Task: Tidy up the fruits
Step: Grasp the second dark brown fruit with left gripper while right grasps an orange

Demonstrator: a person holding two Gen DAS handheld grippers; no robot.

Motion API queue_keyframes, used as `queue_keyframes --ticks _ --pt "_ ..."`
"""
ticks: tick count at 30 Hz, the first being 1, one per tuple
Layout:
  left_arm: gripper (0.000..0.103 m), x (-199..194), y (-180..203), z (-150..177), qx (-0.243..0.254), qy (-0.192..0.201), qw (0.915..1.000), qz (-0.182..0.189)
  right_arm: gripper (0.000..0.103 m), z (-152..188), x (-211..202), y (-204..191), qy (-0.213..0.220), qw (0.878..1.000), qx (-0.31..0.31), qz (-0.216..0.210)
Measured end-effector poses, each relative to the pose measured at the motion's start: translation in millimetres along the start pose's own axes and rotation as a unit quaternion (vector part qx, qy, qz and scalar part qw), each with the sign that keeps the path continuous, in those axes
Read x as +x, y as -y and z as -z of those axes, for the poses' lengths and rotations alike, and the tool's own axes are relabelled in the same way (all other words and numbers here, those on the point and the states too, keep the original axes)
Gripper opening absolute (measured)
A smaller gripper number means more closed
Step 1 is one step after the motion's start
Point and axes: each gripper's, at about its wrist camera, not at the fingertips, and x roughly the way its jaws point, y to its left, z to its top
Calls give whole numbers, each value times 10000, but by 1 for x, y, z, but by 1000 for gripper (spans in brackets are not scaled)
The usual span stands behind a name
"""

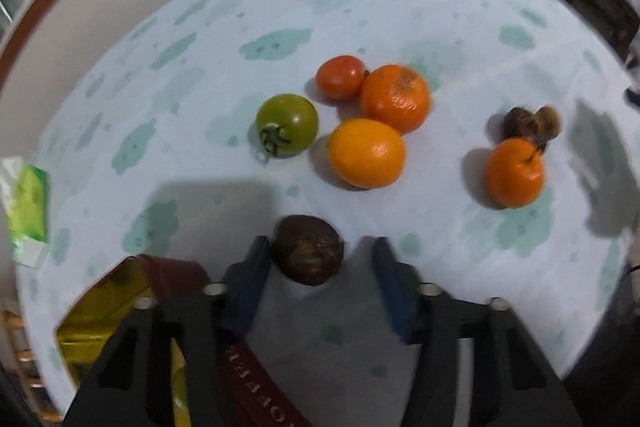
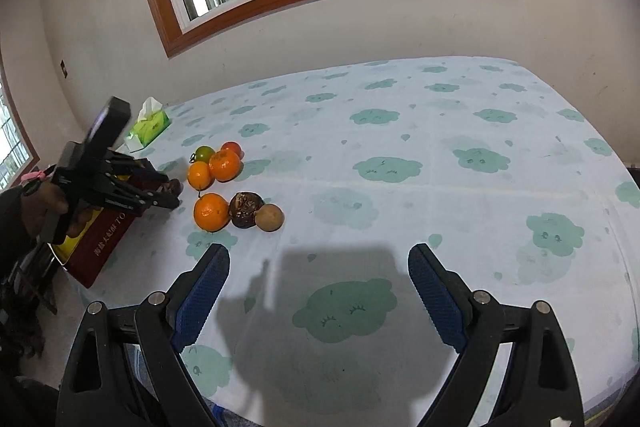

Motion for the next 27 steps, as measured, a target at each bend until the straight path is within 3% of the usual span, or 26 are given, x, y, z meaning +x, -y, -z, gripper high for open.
queue_keyframes --ticks 2,5,8,12,17,21,27 --pt "36 -1 1 3 -127 -48 9999 -15 90 -1 2 -1 -15 10000 2 -16" --pt "36 -17 8 11 -584 196 9981 -52 90 0 6 -4 -59 10000 -20 -22" --pt "36 -48 23 31 -1306 683 9888 251 90 2 9 -8 -118 9999 -52 -60" --pt "36 -71 40 61 -1949 1029 9733 647 89 5 15 -23 -186 9991 -228 -304" --pt "36 -89 64 81 -1914 1213 9732 382 82 2 21 -57 -188 9926 -697 -972" --pt "36 -101 70 96 -1931 1304 9717 390 51 -4 34 -78 -257 9856 -863 -1432" --pt "36 -123 72 111 -1858 1521 9707 135 50 -33 67 -113 -358 9679 -2032 -1437"
